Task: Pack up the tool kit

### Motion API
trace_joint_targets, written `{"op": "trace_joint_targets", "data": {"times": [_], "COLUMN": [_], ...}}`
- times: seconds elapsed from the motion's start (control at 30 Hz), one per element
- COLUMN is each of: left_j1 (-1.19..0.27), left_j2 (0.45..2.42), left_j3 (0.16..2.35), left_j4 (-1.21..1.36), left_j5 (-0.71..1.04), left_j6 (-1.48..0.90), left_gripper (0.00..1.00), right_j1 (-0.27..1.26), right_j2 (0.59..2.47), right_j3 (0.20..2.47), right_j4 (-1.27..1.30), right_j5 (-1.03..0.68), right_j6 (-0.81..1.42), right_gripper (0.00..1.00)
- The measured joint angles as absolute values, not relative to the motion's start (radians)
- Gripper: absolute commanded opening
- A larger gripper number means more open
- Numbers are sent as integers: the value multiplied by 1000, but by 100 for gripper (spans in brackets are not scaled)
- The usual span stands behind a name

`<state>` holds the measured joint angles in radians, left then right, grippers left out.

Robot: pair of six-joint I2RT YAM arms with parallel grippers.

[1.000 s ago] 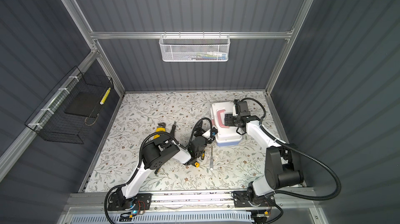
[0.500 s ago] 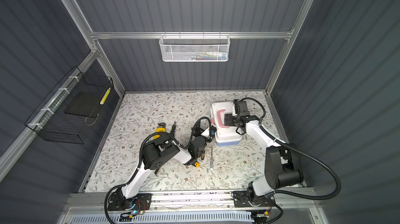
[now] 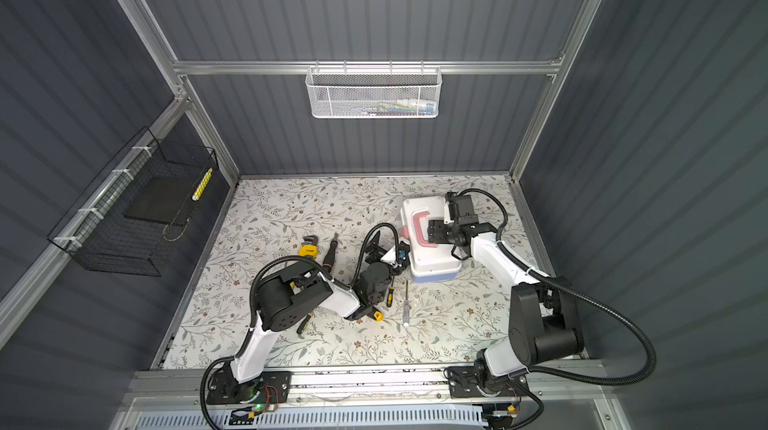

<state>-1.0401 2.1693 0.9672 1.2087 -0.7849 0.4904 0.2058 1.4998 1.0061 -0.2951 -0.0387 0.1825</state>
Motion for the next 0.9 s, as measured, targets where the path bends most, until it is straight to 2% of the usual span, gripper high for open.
{"op": "trace_joint_targets", "data": {"times": [0.23, 0.43, 0.53, 0.8, 0.9], "left_j1": [-1041, -1042, -1042, -1042, -1040], "left_j2": [2025, 1982, 1980, 1922, 1906], "left_j3": [946, 930, 930, 952, 958], "left_j4": [1137, 1070, 1024, 851, 814], "left_j5": [-777, -772, -769, -727, -712], "left_j6": [382, 315, 300, 233, 201], "left_gripper": [100, 100, 100, 100, 100], "right_j1": [206, 204, 203, 199, 199], "right_j2": [1496, 1493, 1482, 1429, 1421], "right_j3": [1006, 1005, 998, 982, 982], "right_j4": [-300, -305, -312, -388, -408], "right_j5": [-43, -46, -46, -39, -39], "right_j6": [182, 182, 183, 195, 202], "right_gripper": [51, 53, 57, 76, 80]}}
